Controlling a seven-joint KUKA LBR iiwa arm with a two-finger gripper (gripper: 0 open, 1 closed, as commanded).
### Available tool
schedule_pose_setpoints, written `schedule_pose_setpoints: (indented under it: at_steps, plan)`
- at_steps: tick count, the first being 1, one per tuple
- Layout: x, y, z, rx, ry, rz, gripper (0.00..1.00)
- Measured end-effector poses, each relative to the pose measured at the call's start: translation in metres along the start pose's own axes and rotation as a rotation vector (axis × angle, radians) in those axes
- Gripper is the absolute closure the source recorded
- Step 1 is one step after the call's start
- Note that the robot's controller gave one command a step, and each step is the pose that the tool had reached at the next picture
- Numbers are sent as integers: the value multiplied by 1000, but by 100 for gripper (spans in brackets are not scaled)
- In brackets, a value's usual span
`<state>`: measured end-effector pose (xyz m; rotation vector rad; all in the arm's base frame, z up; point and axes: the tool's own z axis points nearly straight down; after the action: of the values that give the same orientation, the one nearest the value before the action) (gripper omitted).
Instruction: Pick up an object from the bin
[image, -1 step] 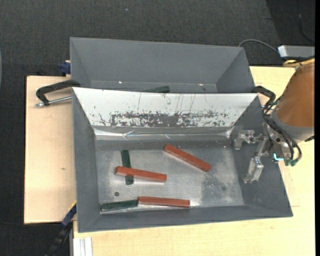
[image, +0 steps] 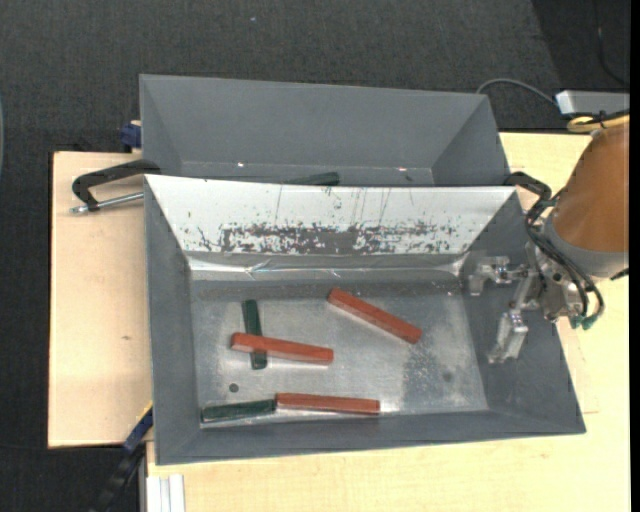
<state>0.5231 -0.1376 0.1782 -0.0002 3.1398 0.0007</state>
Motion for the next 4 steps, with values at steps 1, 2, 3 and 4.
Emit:
schedule_pose_setpoints:
  at_steps: [1,2,3,4]
  plan:
    - [-9,24,40,2,-5,-73,0]
    - [-25,39,85,-1,-1,-58,0]
    - [-38,81,93,0,-2,-66,0]
    - [-57,71,107,0,-4,54,100]
